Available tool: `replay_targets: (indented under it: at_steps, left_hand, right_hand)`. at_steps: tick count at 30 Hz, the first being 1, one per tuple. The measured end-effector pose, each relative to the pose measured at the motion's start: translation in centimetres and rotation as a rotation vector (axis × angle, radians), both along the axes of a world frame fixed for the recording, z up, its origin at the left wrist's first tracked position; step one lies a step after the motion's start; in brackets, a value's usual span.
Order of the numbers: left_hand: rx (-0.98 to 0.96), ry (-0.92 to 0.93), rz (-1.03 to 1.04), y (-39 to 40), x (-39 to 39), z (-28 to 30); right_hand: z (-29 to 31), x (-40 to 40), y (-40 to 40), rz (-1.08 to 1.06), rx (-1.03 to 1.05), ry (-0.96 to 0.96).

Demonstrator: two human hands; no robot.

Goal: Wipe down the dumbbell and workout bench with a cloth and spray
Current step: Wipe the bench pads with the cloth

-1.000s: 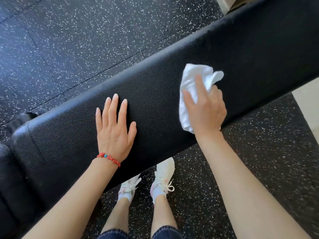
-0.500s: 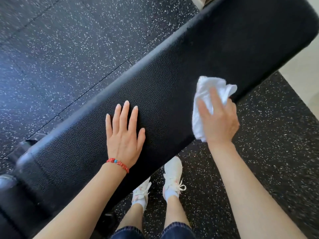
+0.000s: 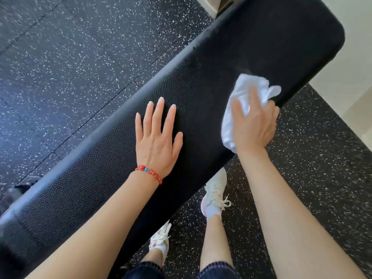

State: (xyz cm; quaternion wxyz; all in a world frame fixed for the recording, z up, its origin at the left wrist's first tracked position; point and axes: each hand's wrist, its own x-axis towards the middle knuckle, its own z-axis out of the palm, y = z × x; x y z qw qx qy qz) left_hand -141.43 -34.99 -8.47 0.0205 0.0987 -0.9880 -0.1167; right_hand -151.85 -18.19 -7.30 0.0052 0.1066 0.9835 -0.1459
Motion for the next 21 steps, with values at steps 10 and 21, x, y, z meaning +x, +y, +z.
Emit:
replay_targets:
  at_steps: [10,21]
  left_hand:
    - [-0.03,-0.076,0.054,0.5,-1.2,0.0]
    - [-0.009,-0.047,0.132,3.9,-6.3,0.2]
  right_hand:
    - [-0.9,2.2,0.7,0.375,0.16,0.148]
    - [-1.5,-1.2,0.4,0.446,0.172,0.239]
